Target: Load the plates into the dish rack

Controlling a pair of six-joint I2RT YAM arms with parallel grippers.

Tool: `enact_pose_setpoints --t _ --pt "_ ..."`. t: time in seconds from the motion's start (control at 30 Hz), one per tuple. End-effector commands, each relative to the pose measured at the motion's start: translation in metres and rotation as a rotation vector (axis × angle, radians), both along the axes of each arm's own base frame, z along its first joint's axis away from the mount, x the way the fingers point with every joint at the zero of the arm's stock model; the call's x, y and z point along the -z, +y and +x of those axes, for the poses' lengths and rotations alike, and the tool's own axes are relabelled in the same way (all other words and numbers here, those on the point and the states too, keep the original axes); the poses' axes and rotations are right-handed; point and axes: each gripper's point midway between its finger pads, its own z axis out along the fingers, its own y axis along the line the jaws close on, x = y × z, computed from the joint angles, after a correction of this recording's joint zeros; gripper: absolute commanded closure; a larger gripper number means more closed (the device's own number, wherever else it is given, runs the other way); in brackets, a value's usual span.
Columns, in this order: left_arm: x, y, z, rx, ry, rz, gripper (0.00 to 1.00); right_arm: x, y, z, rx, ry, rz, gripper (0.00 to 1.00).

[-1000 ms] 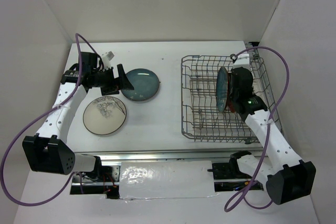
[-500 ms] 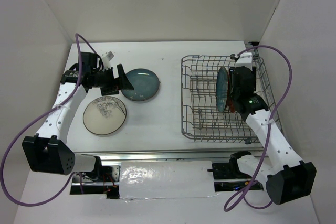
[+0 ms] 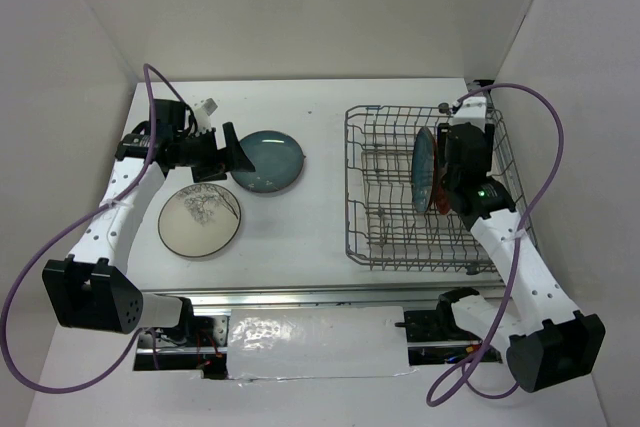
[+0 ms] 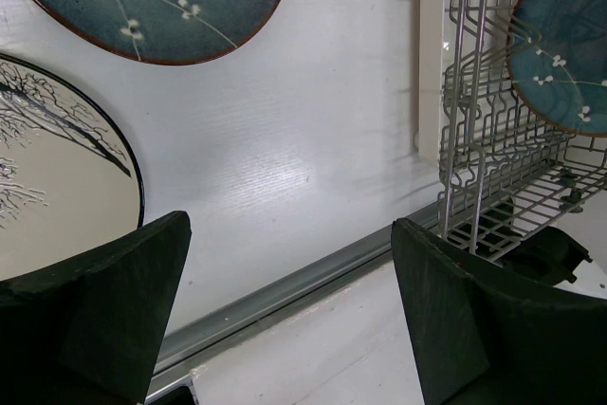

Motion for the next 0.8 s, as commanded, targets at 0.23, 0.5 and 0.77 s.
enact_pose_setpoints --t 0.23,0.5,0.77 --pt "-0.008 0.000 -0.007 0.012 -0.040 0.004 0.01 -0.052 0.002 0.002 -0.002 -0.161 0.059 0.33" --pt "-0.015 -0.005 -0.007 0.040 -0.044 -0.026 0.01 -0.078 0.006 0.000 -0.043 -0.212 0.060 0.31" --pt "-0.012 -0.002 -0.006 0.027 -0.039 -0.012 0.01 -0.080 0.008 0.005 -0.058 -0.196 0.034 0.30"
